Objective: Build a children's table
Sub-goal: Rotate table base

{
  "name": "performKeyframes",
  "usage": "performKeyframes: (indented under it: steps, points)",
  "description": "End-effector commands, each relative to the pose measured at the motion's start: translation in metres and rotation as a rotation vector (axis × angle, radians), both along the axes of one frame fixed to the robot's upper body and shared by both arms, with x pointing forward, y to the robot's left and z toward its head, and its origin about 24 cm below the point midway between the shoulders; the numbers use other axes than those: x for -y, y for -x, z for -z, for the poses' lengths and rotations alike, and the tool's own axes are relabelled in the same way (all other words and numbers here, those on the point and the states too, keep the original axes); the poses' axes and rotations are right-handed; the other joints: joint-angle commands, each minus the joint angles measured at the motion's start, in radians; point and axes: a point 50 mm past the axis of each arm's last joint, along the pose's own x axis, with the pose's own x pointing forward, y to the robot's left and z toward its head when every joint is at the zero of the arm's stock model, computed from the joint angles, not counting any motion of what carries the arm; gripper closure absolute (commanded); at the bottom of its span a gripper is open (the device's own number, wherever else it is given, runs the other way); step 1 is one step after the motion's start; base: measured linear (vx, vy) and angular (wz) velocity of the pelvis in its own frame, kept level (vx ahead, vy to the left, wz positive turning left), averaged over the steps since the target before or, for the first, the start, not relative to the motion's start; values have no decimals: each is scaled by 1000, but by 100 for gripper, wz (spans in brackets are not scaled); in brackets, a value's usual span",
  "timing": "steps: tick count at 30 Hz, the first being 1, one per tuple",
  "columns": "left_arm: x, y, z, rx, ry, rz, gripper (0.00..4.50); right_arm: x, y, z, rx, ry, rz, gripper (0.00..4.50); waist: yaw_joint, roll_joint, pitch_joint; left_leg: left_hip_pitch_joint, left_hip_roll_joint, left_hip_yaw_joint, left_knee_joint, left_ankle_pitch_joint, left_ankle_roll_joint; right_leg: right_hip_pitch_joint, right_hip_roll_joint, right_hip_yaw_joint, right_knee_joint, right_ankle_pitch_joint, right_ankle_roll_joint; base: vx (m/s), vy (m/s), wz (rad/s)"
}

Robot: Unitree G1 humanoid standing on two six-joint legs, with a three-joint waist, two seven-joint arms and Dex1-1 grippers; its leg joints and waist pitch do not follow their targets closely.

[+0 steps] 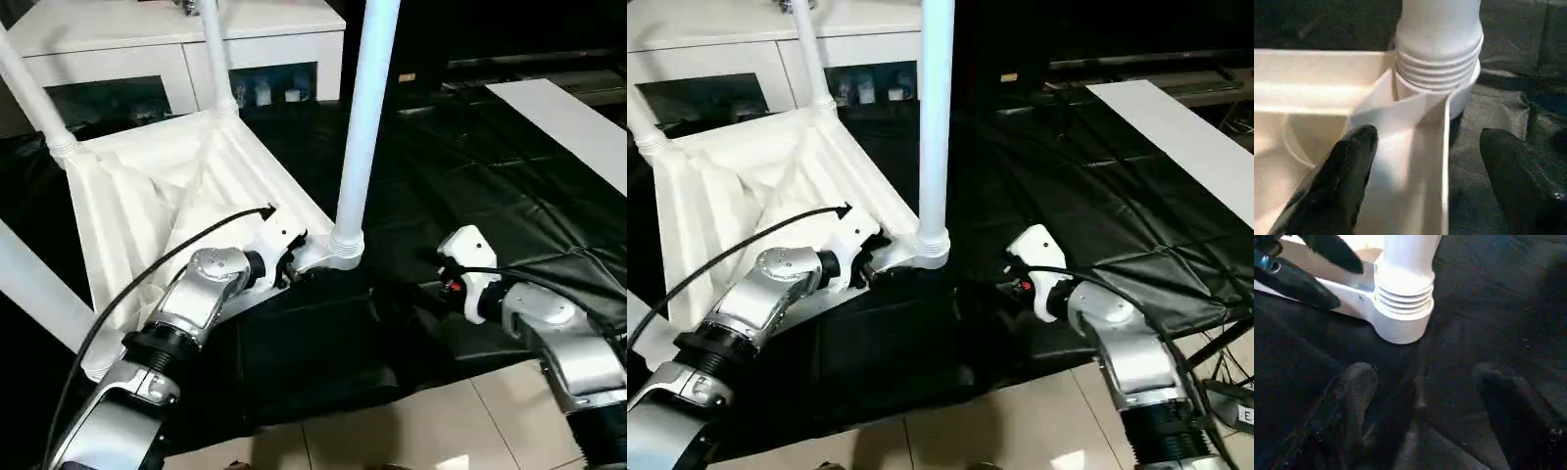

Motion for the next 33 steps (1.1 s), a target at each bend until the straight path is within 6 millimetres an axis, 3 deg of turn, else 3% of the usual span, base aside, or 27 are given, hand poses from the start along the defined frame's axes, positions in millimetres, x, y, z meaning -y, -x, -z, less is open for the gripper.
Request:
performKeyframes:
  steps: [1, 6, 7, 9, 10, 11, 12, 14, 18, 19, 20, 21, 22, 23, 24, 25, 26, 27, 28, 29, 30, 31, 32, 33]
  points:
    - [-5, 0, -7, -28, 26, -10, 112, 2, 1, -5, -1, 2, -8, 81, 3, -8, -62, 11, 30, -16, -66, -197, 56, 51, -51, 33, -74, -153, -241, 0, 0, 0]
    - [-8, 3, -7, -49, 17, -16, 154, 3, 1, -4, -8, 8, -15, 81, 1, -6, -58, 14, 30, -17, -69, -238, 42, 47, -50, 33, -82, -232, -225, 0, 0, 0]
    - [-10, 2, -8, -35, 7, -34, 154, 2, 2, -5, -9, 8, -17, 81, 0, -10, -58, 14, 31, -17, -70, -239, 40, 47, -50, 33, -81, -236, -220, 0, 0, 0]
    - [-9, 2, -11, 43, 15, -46, 154, -1, 3, -6, -2, -7, -23, 81, 0, -4, -59, 12, 31, -18, -69, -230, 41, 47, -49, 33, -82, -218, -217, 0, 0, 0]
    - [-8, 2, -12, 57, 30, -55, 154, -2, 3, -6, 1, -11, -22, 81, 0, -6, -60, 11, 31, -18, -69, -227, 41, 49, -49, 33, -80, -210, -216, 0, 0, 0]
    - [-6, 5, -16, 102, 95, -104, 154, -6, 5, -8, 13, -29, -9, 81, 1, 1, -60, 11, 31, -19, -69, -224, 42, 49, -49, 33, -79, -200, -218, 0, 0, 0]
    - [-6, 7, -16, 108, 123, -127, 154, -7, 6, -8, 19, -36, 0, 81, 0, -4, -60, 8, 34, -19, -68, -211, 45, 53, -50, 33, -78, -162, -226, 0, 0, 0]
    - [-10, 13, -24, 193, 243, -234, 154, -9, 6, -13, 55, -100, 74, 81, -1, -2, -62, 7, 36, -18, -68, -200, 54, 52, -51, 33, -75, -134, -241, 0, 0, 0]
    - [-16, 28, -23, 194, 361, -359, 154, -14, 8, -13, 84, -163, 198, 81, -5, -8, -52, 6, 37, -18, -77, -263, 37, 46, -51, 31, -85, -265, -208, 0, 0, 0]
    - [-18, 31, -22, 185, 376, -377, 154, -14, 8, -12, 87, -170, 219, 81, -7, -3, -54, 17, 39, -23, -79, -287, 16, 37, -38, 26, -89, -306, -184, 0, 0, 0]
    - [-19, 37, -22, 214, 364, -407, 154, -17, 10, -10, 89, -177, 247, 81, -17, -1, -51, 24, 50, -35, -88, -327, -13, 33, -8, 8, -91, -294, -163, 0, 0, 0]
    - [-20, 40, -22, 236, 356, -427, 154, -20, 13, -7, 80, -187, 254, 81, -32, 1, -41, -46, 40, -95, -130, -391, 50, 78, -18, -48, -61, -269, -160, 0, 0, 0]
    - [-21, 41, -22, 243, 354, -433, 154, -21, 13, -7, 78, -191, 256, 81, -23, 30, -65, -5, 62, -127, -120, -403, 59, 68, -13, -57, -55, -203, -179, 0, 0, 0]
    - [-22, 46, -22, 280, 345, -486, 154, -23, 16, -4, 73, -203, 293, 81, -35, 36, -56, 10, 94, -169, -137, -425, 82, 49, -5, -64, -40, -151, -212, -3, -56, 50]
    - [-22, 47, -23, 288, 343, -496, 154, -23, 17, -3, 72, -206, 300, 81, -62, 48, -53, 10, 125, -233, -158, -416, 148, 51, 0, -73, 10, -132, -258, 40, -103, 65]
    - [-23, 48, -22, 292, 342, -525, 154, -24, 18, -3, 67, -213, 307, 81, -77, 49, -44, 10, 119, -276, -169, -409, 202, 44, 10, -72, 48, -188, -267, 40, -103, 65]
    - [-24, 48, -22, 295, 338, -540, 154, -24, 18, -3, 66, -211, 309, 81, -71, 38, -43, 4, 88, -295, -170, -397, 228, 44, 6, -51, 52, -214, -299, -4, -143, 56]
    - [-25, 48, -22, 298, 335, -551, 154, -25, 18, -3, 66, -210, 311, 81, -71, 38, -43, 4, 88, -295, -170, -397, 228, 44, 6, -51, 52, -214, -299, -14, -193, 61]
    - [-26, 49, -22, 308, 329, -563, 154, -25, 18, -3, 65, -210, 315, 81, -55, 16, -36, -43, 11, -286, -158, -394, 188, 75, -11, -35, 8, -287, -379, -14, -193, 61]
    - [-27, 49, -22, 296, 342, -596, 154, -24, 18, -3, 70, -210, 330, 81, -49, 7, -36, -61, -24, -273, -132, -382, 147, 81, -19, -36, -21, -368, -401, -57, -231, 60]
    - [-30, 48, -22, 290, 335, -635, 154, -23, 18, -3, 67, -220, 362, 81, -24, -28, -57, -5, -113, -66, 192, -243, 112, 44, -67, 2, -177, -594, -474, -75, -243, 53]
    - [-30, 48, -22, 290, 334, -635, 154, -23, 18, -3, 67, -220, 362, 81, -24, -28, -57, -5, -113, -66, 192, -243, 112, 44, -67, 2, -177, -594, -474, -75, -243, 53]
    - [-30, 47, -24, 277, 341, -643, 154, -20, 18, -1, 68, -205, 392, 81, -11, -55, -28, -79, -109, -47, 216, -218, 146, 103, -73, 24, -140, -513, -371, -15, -224, 24]
    - [-30, 47, -25, 278, 336, -642, 154, -20, 19, 0, 68, -200, 396, 81, 11, -37, -37, -46, -89, -59, 151, -229, 153, 105, -97, 64, -138, -458, -239, -11, -193, 16]
